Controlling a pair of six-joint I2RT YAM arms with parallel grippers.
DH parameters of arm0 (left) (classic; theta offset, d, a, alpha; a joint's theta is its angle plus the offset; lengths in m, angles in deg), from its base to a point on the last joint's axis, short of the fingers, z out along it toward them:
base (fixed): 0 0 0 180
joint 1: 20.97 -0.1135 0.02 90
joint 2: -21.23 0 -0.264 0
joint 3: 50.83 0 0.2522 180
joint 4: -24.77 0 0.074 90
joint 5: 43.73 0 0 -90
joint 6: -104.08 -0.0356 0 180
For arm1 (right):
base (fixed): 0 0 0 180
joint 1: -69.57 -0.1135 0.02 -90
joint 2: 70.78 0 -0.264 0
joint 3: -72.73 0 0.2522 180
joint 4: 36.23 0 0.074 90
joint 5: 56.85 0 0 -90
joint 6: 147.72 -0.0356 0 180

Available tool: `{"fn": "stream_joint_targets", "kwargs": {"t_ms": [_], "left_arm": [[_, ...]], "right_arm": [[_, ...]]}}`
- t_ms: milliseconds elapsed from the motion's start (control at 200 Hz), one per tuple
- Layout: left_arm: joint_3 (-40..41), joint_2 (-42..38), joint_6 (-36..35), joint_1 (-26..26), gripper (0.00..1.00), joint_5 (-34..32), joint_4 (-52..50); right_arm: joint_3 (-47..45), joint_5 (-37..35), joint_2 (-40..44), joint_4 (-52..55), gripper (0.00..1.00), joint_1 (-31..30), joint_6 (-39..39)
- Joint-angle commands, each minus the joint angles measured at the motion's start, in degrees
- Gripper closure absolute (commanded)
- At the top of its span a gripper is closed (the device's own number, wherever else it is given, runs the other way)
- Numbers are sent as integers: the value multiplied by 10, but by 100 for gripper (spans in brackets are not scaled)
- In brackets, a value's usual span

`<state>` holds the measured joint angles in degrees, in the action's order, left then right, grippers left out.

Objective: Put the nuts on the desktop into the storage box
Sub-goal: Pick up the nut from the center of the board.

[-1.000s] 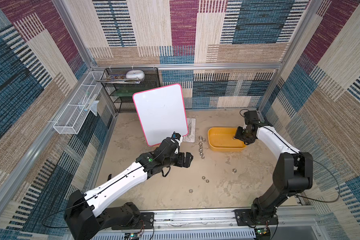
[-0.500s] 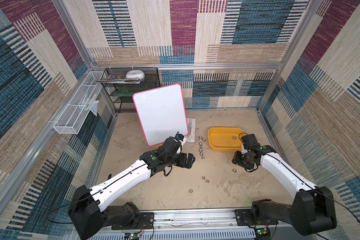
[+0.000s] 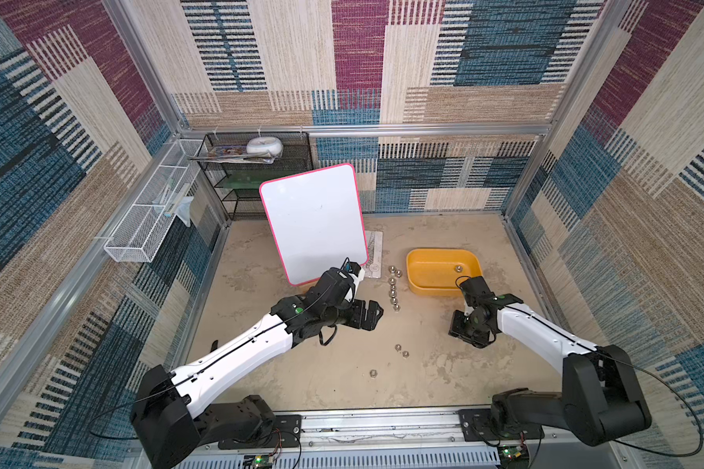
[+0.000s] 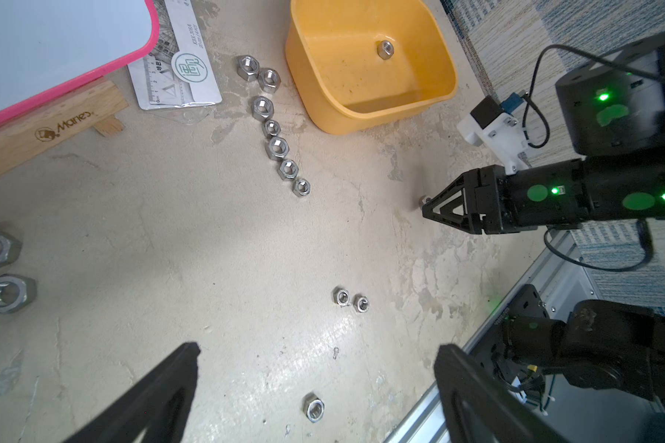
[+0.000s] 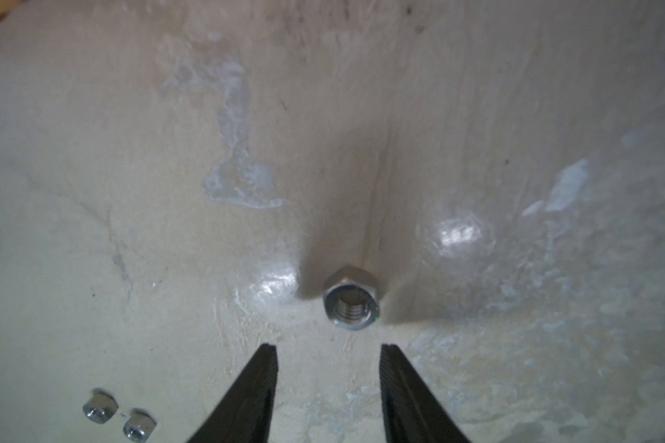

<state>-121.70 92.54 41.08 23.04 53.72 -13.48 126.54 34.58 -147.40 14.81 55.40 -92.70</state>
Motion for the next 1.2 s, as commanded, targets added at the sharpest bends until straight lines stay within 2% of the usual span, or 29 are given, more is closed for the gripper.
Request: {"fn": "stream_joint_targets", "kwargs": {"t_ms": [0,265,386,631,761,856,966,1197], "left_arm": [[3,-5,2,2,0,-1,-6],[5,-7,5,4,0,-2,-9],[7,-7,6,4,0,-7,-10],[7,-6,9,4,0,-8,-6],[4,-3,7,5,0,-9,-7],[2,-3,6,4,0,-9,-8],[2,-3,7,5,0,-15,-8],[-4,-4,8,5,0,-27,-10]], "right_arm": [[4,-23,-17,-11,50,-1,7],[13,-37,-48,-25,51,-1,23],[18,-31,-56,-25,59,-1,30],[12,-13,-54,-23,65,-6,26],[12,-14,-56,-20,74,-10,23],[18,-18,-51,-15,76,-10,23],[34,-28,-47,-3,79,-10,25],[119,-52,-43,42,77,-9,43]]}}
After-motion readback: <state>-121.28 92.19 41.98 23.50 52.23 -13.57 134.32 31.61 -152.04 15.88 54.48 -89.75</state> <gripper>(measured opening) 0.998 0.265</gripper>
